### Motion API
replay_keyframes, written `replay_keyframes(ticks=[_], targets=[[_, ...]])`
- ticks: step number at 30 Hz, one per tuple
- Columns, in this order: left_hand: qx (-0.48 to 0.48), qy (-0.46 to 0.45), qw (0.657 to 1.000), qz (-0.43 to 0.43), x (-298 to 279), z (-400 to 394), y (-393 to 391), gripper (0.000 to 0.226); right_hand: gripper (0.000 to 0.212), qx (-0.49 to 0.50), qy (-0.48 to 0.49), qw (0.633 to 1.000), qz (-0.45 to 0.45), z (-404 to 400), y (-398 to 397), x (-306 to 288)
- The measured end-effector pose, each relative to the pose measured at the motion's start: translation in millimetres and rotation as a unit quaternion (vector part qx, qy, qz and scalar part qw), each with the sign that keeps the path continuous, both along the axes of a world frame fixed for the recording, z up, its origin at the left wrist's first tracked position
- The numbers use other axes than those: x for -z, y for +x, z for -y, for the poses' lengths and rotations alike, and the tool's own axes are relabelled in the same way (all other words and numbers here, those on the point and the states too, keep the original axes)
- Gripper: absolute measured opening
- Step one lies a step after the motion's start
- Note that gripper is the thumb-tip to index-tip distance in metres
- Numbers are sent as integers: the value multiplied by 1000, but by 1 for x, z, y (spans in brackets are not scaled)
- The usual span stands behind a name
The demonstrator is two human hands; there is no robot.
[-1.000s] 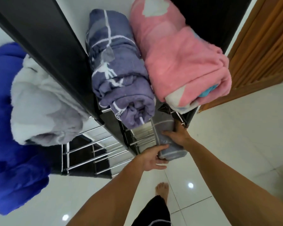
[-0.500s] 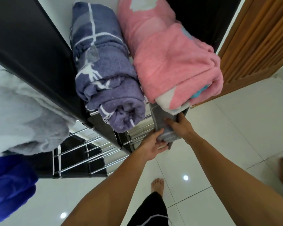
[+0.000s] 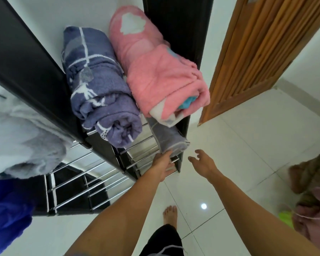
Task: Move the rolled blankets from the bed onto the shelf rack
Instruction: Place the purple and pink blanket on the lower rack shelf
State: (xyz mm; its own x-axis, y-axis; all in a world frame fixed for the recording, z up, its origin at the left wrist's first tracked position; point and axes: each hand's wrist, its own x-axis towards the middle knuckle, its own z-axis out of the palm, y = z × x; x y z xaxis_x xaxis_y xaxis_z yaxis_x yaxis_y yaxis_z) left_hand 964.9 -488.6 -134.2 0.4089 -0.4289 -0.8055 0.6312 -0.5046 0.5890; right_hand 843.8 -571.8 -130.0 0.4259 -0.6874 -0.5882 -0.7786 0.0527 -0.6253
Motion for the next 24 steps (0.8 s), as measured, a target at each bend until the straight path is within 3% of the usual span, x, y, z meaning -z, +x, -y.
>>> replay_keyframes(ticks=[7, 11, 14, 19, 24], targets=[[155, 35, 984, 74, -24, -27, -70, 42, 56, 107, 78, 991, 2, -46, -121, 10], [298, 45, 941, 151, -35, -34, -130, 28, 54, 209, 106, 972, 18, -83, -207, 21], [442, 44, 872, 208, -40, -36, -186, 23, 44, 306, 127, 943, 40, -117, -269, 14], [672, -4, 695, 255, -44, -51, -296, 25, 27, 476, 109, 868, 94, -191, -382, -2], [786, -75, 564, 243, -47, -84, -405, 12, 9, 680, 55, 715, 154, -308, -464, -14]])
